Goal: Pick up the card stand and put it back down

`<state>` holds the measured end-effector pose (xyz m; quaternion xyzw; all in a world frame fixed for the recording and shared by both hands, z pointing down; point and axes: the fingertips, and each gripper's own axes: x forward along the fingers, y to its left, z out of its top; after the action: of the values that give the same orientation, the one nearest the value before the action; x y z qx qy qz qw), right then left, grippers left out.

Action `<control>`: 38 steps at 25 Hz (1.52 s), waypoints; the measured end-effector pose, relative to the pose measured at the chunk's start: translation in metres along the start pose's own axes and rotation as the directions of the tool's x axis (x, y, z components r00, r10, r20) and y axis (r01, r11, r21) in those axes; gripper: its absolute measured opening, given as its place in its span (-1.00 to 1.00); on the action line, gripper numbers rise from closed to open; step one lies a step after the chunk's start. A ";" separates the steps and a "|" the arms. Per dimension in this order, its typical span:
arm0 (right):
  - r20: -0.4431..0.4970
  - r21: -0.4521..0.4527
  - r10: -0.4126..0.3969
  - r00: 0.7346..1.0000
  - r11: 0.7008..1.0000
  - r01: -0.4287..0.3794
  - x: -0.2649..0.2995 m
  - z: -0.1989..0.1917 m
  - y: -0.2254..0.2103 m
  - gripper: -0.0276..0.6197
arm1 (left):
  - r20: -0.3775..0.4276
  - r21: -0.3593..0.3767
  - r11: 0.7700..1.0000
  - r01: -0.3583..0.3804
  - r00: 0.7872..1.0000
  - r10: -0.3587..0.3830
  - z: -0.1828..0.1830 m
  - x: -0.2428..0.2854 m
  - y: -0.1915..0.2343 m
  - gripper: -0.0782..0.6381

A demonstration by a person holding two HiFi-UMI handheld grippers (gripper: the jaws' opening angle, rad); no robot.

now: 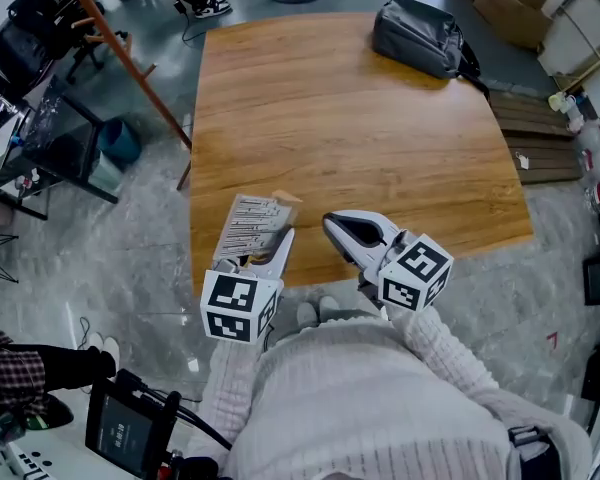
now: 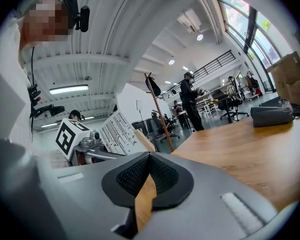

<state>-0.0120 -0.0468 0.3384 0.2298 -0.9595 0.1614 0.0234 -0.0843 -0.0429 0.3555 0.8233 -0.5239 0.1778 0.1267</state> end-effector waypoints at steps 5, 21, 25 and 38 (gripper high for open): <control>-0.009 -0.001 0.000 1.000 1.000 0.000 -0.001 -0.003 0.002 -0.91 | -0.006 -0.019 1.000 0.005 1.000 -0.005 -0.004 0.000 0.000 -0.26; -0.041 0.034 -0.001 0.999 0.999 0.002 0.002 -0.015 0.001 -0.91 | -0.083 -0.029 0.999 0.013 0.996 -0.015 -0.022 0.009 0.008 -0.26; -0.053 0.063 -0.011 0.999 0.998 0.015 0.004 -0.028 -0.008 -0.91 | -0.111 -0.027 0.999 0.017 0.994 -0.020 -0.035 0.021 0.013 -0.26; -0.135 0.189 -0.040 0.990 0.980 0.065 0.012 -0.083 -0.031 -0.91 | -0.237 -0.045 0.999 0.002 0.971 -0.013 -0.100 0.072 0.031 -0.26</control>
<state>-0.0114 -0.0516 0.4279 0.2452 -0.9293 0.2676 0.0678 -0.1005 -0.0756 0.4769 0.7952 -0.5057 0.2628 0.2071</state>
